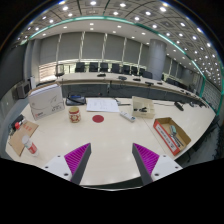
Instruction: Pour water
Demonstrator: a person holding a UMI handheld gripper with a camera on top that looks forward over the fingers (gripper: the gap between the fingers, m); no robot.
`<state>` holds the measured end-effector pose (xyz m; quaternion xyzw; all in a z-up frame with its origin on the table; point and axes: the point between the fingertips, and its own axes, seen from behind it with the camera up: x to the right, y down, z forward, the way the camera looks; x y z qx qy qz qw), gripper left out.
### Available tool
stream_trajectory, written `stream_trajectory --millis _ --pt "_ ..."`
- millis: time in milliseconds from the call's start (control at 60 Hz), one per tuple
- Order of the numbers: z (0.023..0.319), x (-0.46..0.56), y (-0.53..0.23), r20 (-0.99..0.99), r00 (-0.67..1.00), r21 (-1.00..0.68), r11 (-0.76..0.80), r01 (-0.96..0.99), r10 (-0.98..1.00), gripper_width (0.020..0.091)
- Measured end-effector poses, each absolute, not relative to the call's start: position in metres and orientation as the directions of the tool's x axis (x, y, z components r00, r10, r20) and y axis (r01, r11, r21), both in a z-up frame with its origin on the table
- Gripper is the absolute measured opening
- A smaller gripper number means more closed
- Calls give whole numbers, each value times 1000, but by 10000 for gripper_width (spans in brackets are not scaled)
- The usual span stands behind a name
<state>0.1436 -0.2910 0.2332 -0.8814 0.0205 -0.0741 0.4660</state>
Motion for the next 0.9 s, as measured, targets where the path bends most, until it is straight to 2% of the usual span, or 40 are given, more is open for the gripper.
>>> stream_trajectory --millis 133,233,667,900 --pt "231 126 -293 120 988 -830 -556 48 -94 857" --pt "216 58 -303 116 990 -826 -561 53 -78 856" --pt "112 -199 -319 -24 983 -828 -555 82 181 861" --pt "89 -277 -263 -26 973 -886 -456 83 228 859"
